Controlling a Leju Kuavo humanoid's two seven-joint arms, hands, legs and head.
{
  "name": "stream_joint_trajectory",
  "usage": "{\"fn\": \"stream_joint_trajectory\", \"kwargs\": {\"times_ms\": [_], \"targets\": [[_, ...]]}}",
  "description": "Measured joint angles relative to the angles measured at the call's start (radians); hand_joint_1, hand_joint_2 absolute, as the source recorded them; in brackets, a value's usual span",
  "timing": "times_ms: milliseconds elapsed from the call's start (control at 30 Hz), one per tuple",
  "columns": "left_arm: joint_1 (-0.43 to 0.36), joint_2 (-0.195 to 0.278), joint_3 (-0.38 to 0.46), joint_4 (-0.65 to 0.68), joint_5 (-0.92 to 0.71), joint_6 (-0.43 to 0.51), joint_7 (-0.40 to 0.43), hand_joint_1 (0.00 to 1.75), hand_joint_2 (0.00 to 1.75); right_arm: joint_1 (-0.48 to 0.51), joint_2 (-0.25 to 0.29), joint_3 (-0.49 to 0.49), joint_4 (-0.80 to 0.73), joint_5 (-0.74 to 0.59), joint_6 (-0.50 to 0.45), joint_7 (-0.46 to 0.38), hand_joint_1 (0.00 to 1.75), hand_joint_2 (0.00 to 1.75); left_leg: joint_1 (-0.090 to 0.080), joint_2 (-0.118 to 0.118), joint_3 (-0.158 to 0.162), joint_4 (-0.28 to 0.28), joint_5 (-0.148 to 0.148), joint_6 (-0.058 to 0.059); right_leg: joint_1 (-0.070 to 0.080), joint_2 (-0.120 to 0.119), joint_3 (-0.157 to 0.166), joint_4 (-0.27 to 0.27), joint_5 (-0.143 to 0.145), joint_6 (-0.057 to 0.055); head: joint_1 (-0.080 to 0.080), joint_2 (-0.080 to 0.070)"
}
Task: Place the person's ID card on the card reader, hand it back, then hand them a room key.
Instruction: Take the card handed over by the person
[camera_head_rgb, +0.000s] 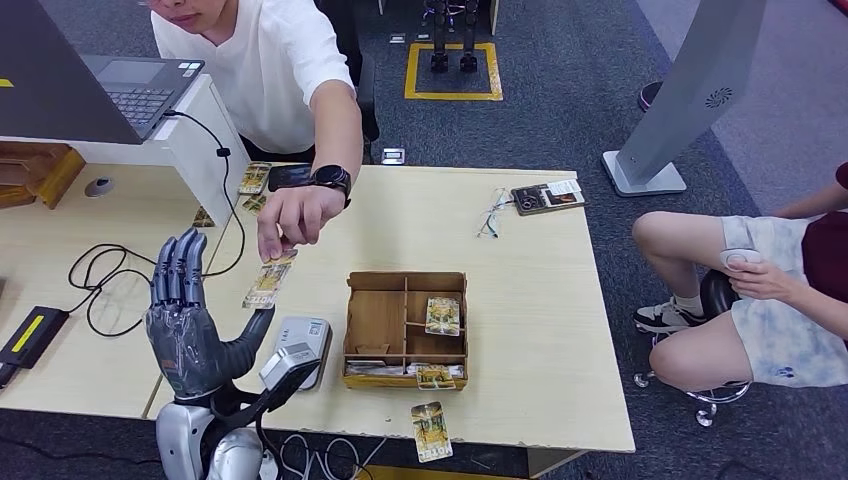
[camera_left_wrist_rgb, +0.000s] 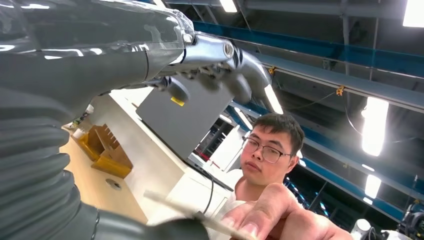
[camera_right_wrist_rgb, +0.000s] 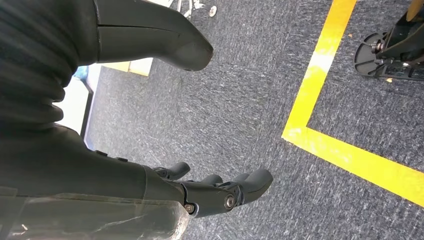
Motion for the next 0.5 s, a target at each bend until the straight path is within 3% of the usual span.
{"fn": "stream_joint_trajectory", "kwargs": {"times_ms": [500], "targets": [[0.001,0.000,0.005,0.006,-0.042,0.000,0.027,1.75,1.75,0.000,0.000,0.000,0.000,-0.002,0.000,-0.002,0.00,1.75,0.000,0.000,0.000,0.000,0.000,0.000,0.000,0.000,0.000,0.000,0.000,0.000,0.000,0.000]]}}
